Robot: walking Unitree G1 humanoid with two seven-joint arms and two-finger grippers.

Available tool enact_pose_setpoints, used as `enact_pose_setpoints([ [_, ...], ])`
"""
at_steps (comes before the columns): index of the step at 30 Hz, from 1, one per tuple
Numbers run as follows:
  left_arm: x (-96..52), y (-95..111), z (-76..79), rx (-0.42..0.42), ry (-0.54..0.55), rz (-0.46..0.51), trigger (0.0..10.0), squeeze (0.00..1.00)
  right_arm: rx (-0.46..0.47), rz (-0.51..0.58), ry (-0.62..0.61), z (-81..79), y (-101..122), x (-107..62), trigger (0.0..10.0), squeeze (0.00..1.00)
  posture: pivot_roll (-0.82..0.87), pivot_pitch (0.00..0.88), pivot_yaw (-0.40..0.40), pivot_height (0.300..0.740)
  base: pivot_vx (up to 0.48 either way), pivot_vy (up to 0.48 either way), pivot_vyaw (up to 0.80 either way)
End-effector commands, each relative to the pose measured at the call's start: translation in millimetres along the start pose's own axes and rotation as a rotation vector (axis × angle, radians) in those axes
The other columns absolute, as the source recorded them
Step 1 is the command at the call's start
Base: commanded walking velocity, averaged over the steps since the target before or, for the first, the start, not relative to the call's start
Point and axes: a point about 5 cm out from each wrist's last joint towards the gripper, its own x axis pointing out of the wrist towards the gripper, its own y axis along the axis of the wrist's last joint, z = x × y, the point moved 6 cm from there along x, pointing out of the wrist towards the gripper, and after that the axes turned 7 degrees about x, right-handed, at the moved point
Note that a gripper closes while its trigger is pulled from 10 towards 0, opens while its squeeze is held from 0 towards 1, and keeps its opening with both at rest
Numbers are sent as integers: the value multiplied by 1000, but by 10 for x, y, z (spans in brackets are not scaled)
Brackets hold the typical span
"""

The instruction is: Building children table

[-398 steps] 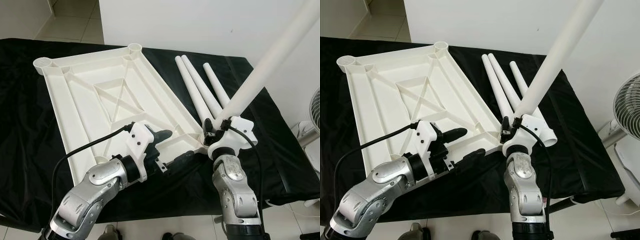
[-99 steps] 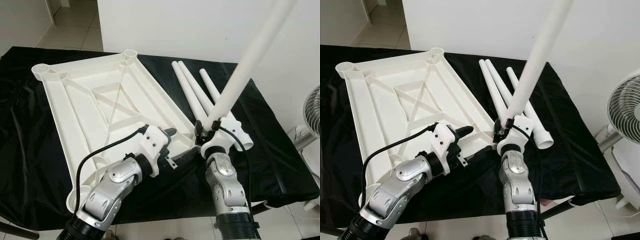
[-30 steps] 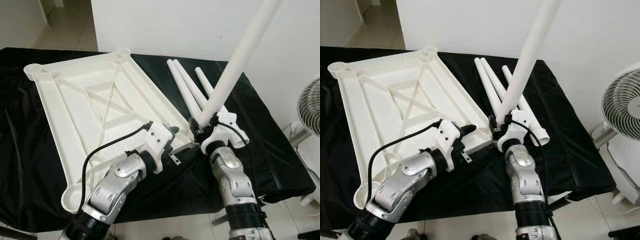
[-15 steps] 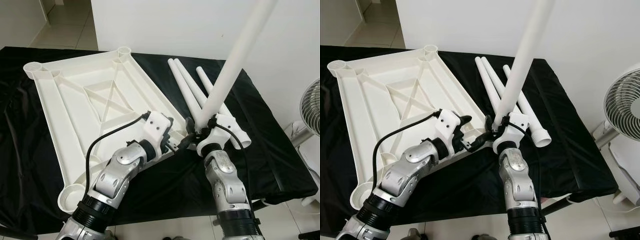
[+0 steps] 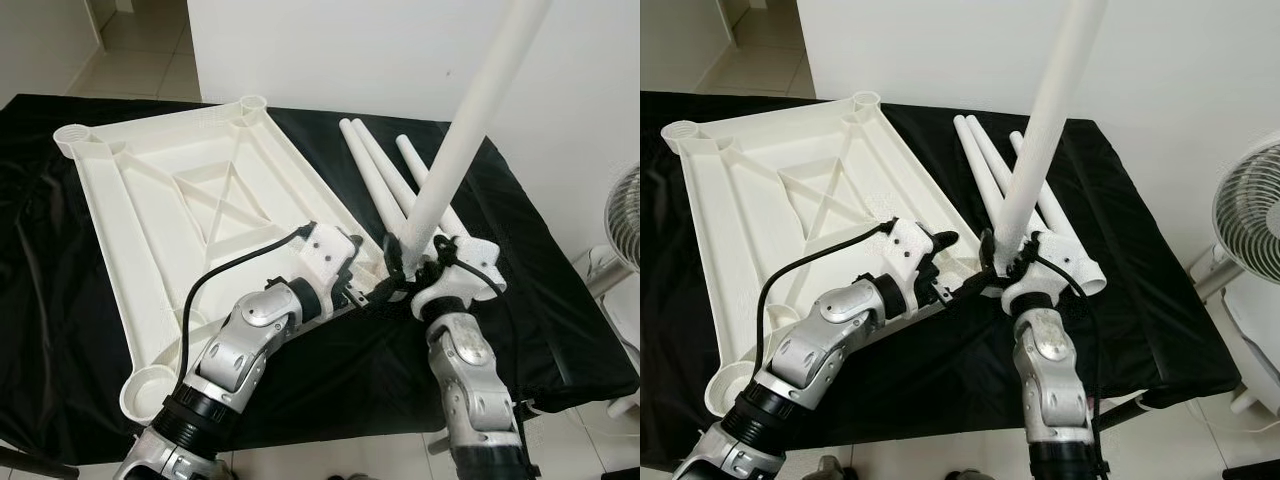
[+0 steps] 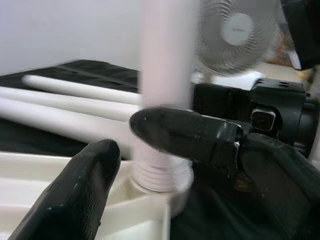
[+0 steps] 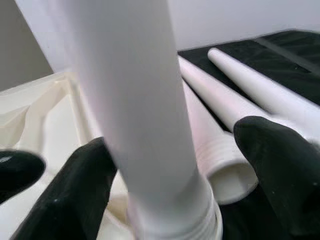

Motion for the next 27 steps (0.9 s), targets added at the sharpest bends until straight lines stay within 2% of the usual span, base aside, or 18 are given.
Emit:
enact_pose_setpoints([
  [1, -120, -253, -366, 14, 167, -130, 10000, 0, 23, 59, 128, -176, 140, -137, 10000, 0, -18, 103, -40, 740, 0, 0, 0],
  [8, -135, -281, -416, 28, 168, -153, 10000, 0, 0, 5, 184, -121, 70, -346, 10000, 0, -30, 123, -33, 740, 0, 0, 0],
  [12, -134, -296, -466, 27, 185, -166, 10000, 0, -8, -22, 192, -89, 32, -396, 10000, 0, -30, 123, -33, 740, 0, 0, 0],
  [13, -135, -292, -495, 30, 195, -167, 10000, 0, -4, -31, 198, -82, 23, -413, 6392, 0, -30, 123, -33, 740, 0, 0, 0],
  [14, -138, -282, -524, 27, 202, -165, 10000, 0, 2, -44, 215, -87, 11, -439, 0, 0, -30, 123, -33, 740, 0, 0, 0],
  [19, -170, -246, -588, 31, 219, -160, 10000, 0, 2, -77, 255, -90, -10, -510, 0, 0, -23, 132, -33, 740, 0, 0, 0],
  [25, -281, -200, -723, 50, 260, -165, 10000, 0, 14, -147, 357, -139, -47, -582, 0, 0, -17, 132, -35, 740, 0, 0, 0],
  [26, -304, -188, -740, 54, 264, -163, 10000, 0, 4, -156, 372, -142, -52, -581, 9765, 0, -17, 132, -35, 740, 0, 0, 0],
  [27, -332, -180, -761, 58, 268, -166, 10000, 0, 4, -162, 382, -137, -51, -570, 10000, 0, -17, 132, -35, 740, 0, 0, 0],
])
